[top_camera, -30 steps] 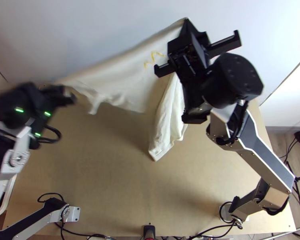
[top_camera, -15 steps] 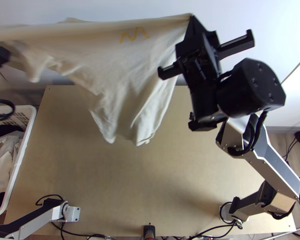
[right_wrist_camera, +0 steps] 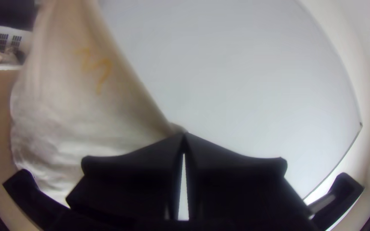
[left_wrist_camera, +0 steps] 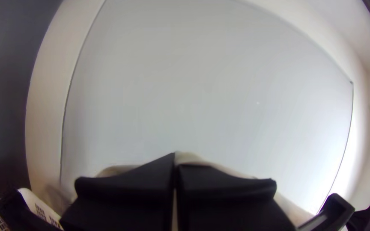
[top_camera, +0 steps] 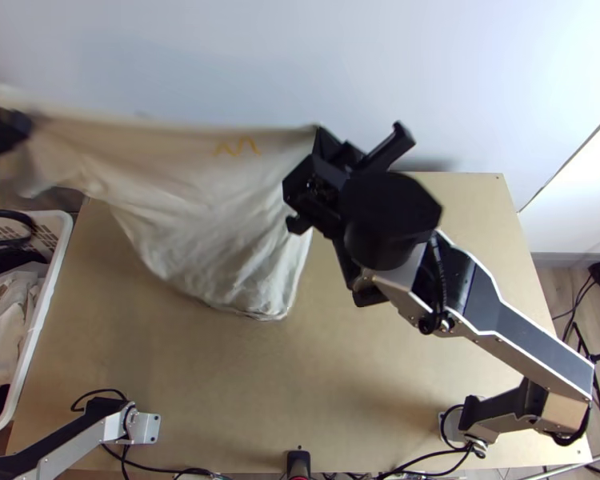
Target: Fold the t-shirt
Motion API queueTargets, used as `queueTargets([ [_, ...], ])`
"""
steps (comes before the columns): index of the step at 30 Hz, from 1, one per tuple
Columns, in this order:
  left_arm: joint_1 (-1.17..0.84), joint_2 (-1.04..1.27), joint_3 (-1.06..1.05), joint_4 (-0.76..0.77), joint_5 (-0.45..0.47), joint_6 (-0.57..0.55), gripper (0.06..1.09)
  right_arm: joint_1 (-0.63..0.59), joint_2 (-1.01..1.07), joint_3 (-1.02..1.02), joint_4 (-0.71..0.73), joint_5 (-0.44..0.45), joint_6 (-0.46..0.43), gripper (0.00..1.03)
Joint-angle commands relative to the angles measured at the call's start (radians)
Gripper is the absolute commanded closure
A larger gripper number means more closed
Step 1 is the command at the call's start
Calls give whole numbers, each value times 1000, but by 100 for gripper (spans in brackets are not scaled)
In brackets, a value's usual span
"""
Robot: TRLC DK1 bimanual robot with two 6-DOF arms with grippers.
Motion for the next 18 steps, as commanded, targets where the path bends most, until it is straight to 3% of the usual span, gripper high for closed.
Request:
queueTargets([
  [1,-79,-30,-268,74,4,0,105,-37,-43,-192,-126,-46,248,100],
  [6,-144,10,-395,150,-23,6,105,-157,-40,-246,-281,-138,489,100],
  [11,-199,57,-475,186,-59,16,105,-252,-51,-324,-342,-245,602,100],
  [18,-282,69,-581,197,-66,29,105,-284,-66,-456,-494,-546,773,100],
])
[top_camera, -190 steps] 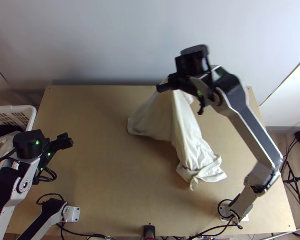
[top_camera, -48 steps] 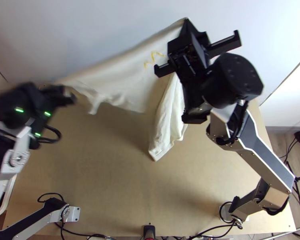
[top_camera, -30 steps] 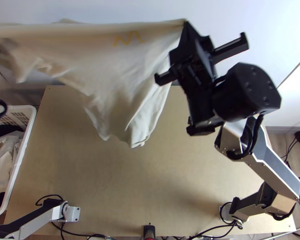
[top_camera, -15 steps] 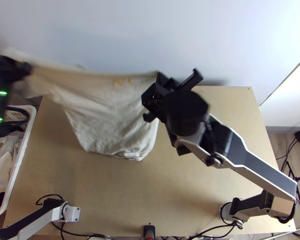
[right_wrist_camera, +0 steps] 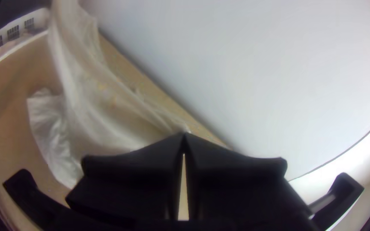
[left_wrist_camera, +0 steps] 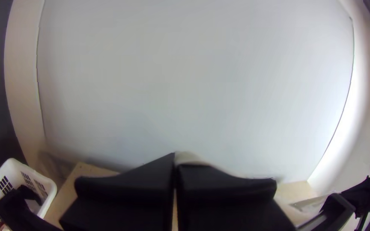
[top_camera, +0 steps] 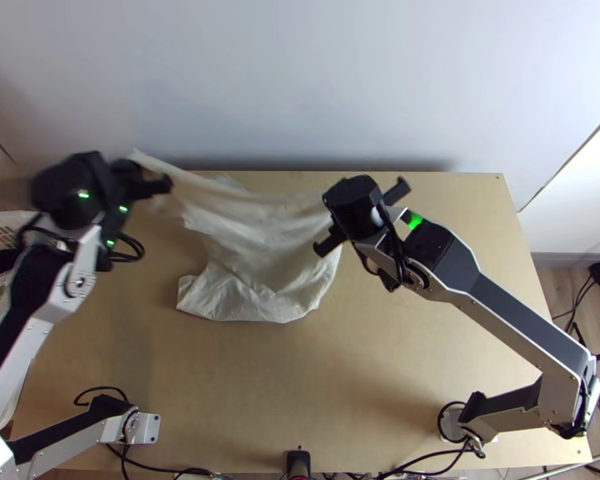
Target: Fold the t-shirt
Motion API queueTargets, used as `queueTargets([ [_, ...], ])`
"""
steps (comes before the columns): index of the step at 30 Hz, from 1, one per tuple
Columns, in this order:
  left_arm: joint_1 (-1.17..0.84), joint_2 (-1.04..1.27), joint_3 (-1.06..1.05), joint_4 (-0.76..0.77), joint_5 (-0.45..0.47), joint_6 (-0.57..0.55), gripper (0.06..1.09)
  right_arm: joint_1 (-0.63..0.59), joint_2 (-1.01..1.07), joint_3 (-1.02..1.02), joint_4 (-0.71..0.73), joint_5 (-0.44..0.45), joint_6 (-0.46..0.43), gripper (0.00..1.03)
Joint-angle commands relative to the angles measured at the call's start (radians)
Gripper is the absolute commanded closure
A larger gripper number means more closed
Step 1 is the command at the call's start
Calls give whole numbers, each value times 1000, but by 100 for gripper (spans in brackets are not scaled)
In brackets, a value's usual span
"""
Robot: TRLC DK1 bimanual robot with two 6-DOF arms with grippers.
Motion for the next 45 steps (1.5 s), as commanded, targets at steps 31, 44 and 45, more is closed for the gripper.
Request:
queueTargets([
  [31,-236,-501,-773,-271,16,-20,105,-16,-39,-346,-217,-750,353,14],
  [44,-190,-503,-782,-256,11,-20,105,-215,129,-122,-148,-749,382,5],
  [45,-184,-503,-781,-257,11,-20,105,-223,163,-103,-125,-749,382,5],
])
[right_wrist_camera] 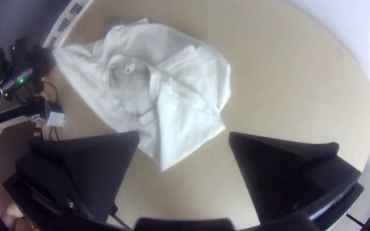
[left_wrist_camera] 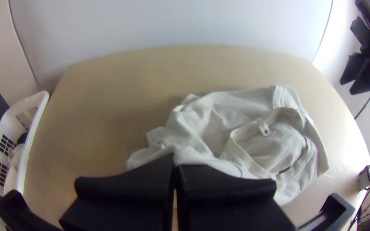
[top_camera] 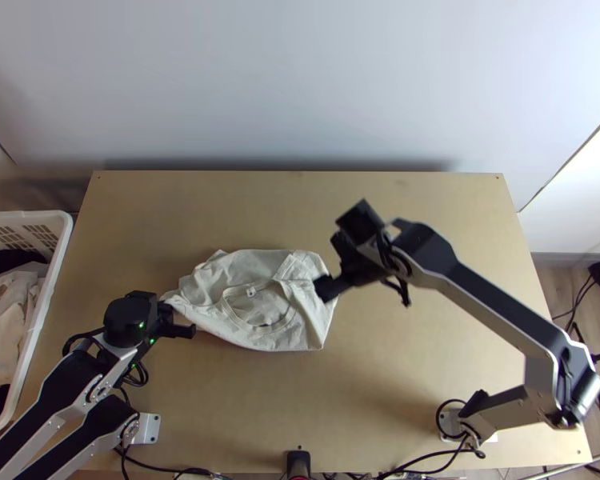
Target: Fold the t-shirt
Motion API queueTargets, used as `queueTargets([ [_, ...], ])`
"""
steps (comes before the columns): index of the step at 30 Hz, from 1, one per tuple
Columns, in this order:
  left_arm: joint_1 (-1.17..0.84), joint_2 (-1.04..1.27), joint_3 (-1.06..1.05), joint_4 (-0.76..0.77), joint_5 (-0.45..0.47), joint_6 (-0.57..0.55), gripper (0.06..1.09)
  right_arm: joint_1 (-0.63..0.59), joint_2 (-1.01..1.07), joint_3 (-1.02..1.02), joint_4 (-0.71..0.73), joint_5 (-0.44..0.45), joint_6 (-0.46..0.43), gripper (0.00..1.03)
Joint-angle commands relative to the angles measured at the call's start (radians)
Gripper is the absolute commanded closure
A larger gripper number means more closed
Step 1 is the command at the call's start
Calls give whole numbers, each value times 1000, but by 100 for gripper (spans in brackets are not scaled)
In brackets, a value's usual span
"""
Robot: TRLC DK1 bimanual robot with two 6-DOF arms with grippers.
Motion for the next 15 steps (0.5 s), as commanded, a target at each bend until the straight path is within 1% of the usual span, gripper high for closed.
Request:
queueTargets([
  [1,31,-7,-10,-3,-4,-2,105,-82,172,139,98,1,7,5],
  [6,49,-7,0,-19,-7,1,105,-92,361,271,112,0,-5,6],
  [8,58,-5,5,-20,-7,4,105,-91,427,310,113,0,-17,9],
  [13,77,3,10,-28,-7,7,105,-79,521,356,112,-2,-24,10],
  [14,80,4,10,-30,-7,8,105,-72,524,357,113,-2,-22,12],
  [15,81,4,10,-30,-7,10,105,-65,525,360,113,-3,-24,16],
])
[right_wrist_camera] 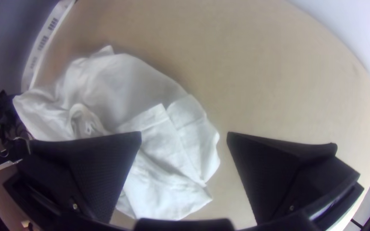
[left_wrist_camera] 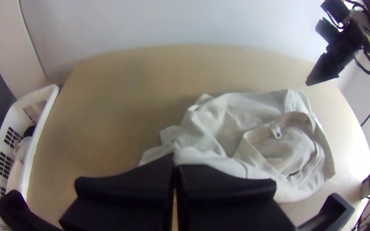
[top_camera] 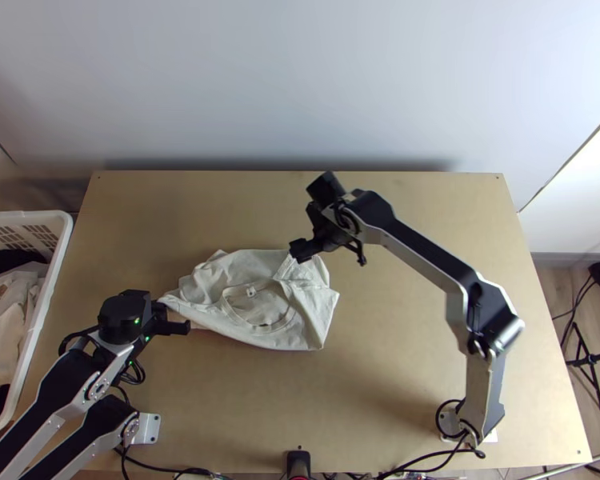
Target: Fold the t-shirt
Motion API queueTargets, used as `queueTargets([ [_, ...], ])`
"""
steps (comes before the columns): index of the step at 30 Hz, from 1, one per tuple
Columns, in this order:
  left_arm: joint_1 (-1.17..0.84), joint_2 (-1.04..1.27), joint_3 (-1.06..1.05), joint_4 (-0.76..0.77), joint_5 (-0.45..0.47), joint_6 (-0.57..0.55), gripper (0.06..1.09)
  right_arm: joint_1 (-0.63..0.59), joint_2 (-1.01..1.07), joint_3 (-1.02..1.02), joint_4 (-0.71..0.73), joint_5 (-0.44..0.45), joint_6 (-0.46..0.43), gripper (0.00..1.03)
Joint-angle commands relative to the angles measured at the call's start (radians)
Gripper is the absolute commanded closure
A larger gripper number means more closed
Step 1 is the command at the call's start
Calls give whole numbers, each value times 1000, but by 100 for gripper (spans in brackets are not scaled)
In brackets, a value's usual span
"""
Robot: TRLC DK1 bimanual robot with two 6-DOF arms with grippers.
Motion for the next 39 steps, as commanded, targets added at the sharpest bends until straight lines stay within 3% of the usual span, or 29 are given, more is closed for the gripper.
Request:
queueTargets([
  [1,23,9,4,-9,0,8,105,22,112,70,8,-6,-6,16],
  [18,23,78,13,24,0,5,105,102,160,114,28,-6,-15,20],
  [21,25,79,15,24,-1,5,105,95,160,114,28,-6,-21,34],
  [33,25,70,16,13,-3,8,105,69,183,100,28,-6,-29,34],
  [34,26,69,15,10,-3,8,105,66,183,99,28,-5,-32,40],
  [38,26,67,16,8,-3,8,105,57,175,103,42,-5,-65,93],
  [39,26,67,16,8,-3,8,105,56,173,106,46,-5,-75,100],
])
